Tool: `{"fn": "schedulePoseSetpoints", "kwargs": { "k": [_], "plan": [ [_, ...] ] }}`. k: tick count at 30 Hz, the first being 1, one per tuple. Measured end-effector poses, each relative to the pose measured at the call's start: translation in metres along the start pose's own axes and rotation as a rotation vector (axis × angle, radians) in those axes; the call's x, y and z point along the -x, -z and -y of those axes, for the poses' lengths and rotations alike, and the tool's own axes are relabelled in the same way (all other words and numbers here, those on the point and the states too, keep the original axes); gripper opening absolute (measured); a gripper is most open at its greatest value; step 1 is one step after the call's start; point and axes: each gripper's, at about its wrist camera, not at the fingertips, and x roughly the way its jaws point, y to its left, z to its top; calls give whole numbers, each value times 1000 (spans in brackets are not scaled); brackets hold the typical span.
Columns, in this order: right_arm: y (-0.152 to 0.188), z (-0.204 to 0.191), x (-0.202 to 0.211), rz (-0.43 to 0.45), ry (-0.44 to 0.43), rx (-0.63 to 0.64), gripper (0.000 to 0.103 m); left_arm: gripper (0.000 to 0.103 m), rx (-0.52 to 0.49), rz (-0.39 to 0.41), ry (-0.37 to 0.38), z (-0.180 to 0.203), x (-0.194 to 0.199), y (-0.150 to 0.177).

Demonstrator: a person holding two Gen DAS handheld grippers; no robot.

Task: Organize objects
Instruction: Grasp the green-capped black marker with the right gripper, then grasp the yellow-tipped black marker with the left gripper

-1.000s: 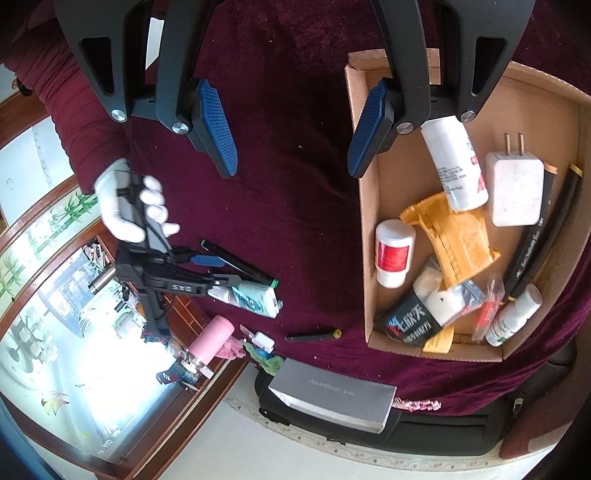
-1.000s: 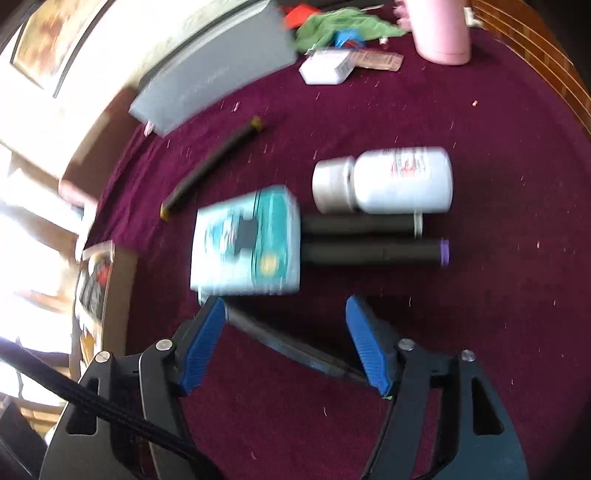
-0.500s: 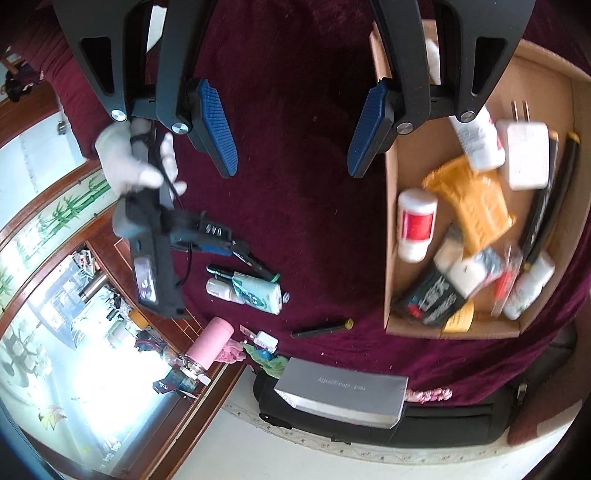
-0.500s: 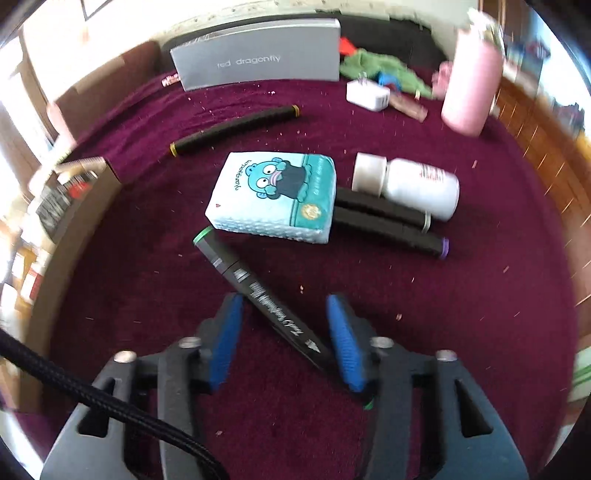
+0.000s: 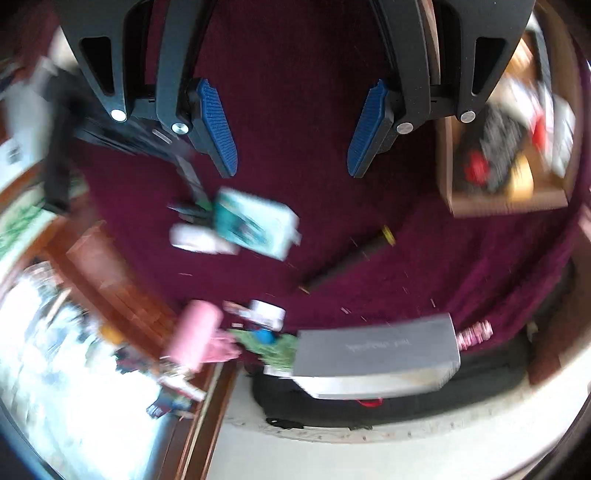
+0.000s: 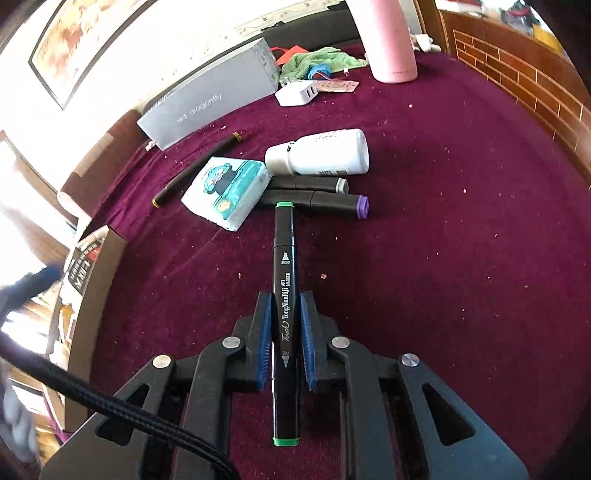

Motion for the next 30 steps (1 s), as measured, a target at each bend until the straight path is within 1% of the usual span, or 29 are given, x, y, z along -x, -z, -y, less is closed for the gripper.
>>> {"fn": "schedulePoseSetpoints", "kwargs": {
  "k": [2,3,4,7,9,11,13,15,16,18,22,23,24,25,26,27,28,29,30],
  "plan": [
    [1,1,1,-1,-4,-1,12,56,-46,-19,-82,-1,-29,-19],
    [0,-1,0,-1,-4,-2,12,56,-62,-29,-111,-3,-40,-25],
    [0,0,1,-1,-5,-3,12,56,-88,-45,-135,-6,-56,-32],
    [-4,0,-3,-5,-25,-23,12,56,-153,-55,-182,-10,-85,-45],
    [-4,4,-3,-7,-41,-39,12,56,-170,-58,-179,-15,-99,-53],
    [-5,5,-3,-8,-45,-43,12,56,-169,-81,-159,-21,-117,-60],
    [-4,4,-3,-7,-42,-39,12,56,-179,-112,-165,-26,-135,-63],
    [-5,3,-2,-6,-37,-35,12,56,-185,-127,-159,-29,-145,-64],
    [-4,3,-2,-5,-37,-35,12,56,-177,-110,-143,-31,-145,-65],
    [-4,4,-1,-6,-40,-38,12,56,-180,-104,-137,-32,-146,-66],
    [-4,4,0,-5,-38,-37,12,57,-259,-57,-151,-21,-144,-61],
    [-4,4,0,-4,-35,-34,12,55,-260,-60,-147,-21,-144,-61],
    [-4,3,0,-4,-34,-33,12,48,-252,-68,-140,-21,-143,-62],
    [-4,3,0,-4,-33,-33,12,41,-240,-85,-104,-21,-142,-62],
    [-4,2,1,-3,-35,-35,12,24,-242,-98,-78,-19,-141,-62],
    [-4,2,1,-4,-38,-38,12,12,-251,-108,-66,-15,-140,-62],
    [-5,3,1,-4,-41,-42,12,12,-279,-116,-92,-5,-139,-60],
    [-5,3,1,-4,-45,-46,12,11,-300,-116,-101,1,-138,-57],
    [-5,4,1,-4,-52,-53,12,11,-313,-120,-92,7,-135,-53]
  ]
}}
